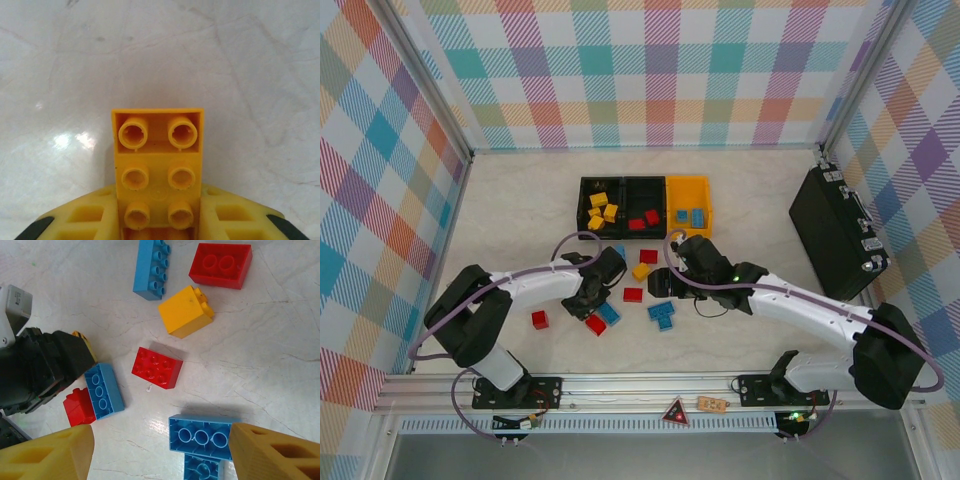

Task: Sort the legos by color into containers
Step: Pick up the lego from the middle-left of the table, then place the lego in the container.

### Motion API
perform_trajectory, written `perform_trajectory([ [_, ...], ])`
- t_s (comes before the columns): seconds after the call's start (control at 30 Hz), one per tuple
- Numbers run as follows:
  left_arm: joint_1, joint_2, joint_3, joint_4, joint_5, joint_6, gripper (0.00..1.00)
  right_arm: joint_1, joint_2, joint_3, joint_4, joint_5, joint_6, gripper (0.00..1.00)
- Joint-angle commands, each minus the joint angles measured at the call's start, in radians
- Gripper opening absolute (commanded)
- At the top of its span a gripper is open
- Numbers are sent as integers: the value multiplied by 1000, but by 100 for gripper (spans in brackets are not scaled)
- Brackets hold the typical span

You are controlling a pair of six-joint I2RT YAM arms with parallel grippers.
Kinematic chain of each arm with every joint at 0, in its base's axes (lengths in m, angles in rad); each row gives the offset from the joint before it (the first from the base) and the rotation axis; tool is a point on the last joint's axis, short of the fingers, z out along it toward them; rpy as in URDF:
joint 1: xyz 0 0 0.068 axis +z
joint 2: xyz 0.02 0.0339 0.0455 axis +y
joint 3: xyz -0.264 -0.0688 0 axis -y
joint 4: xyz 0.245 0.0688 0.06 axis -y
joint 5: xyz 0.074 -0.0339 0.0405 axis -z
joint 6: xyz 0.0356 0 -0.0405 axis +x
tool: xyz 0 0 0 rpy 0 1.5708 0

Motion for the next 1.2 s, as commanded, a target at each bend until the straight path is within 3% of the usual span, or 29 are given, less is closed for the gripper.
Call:
perform_trajectory([
  [0.0, 47, -43, 51, 47, -28, 72, 26, -8, 12, 12, 14, 0, 3, 72],
  [0.33, 143, -38, 246, -6, 6, 320, 26, -7, 35, 55, 12, -20, -14, 72],
  [0.63, 252, 210, 584, -73, 169, 560, 28, -8, 32, 67, -3, -22, -16, 72],
  [1.0, 317, 440, 831, -116, 242, 612, 31, -7, 17, 58, -18, -2, -11, 72],
  [1.1, 320, 466, 848, -120, 232, 612, 35, -7, 20, 55, -16, -2, -9, 72],
  [1.17, 324, 477, 853, -130, 224, 606, 43, -8, 23, 56, -15, -2, -6, 72],
])
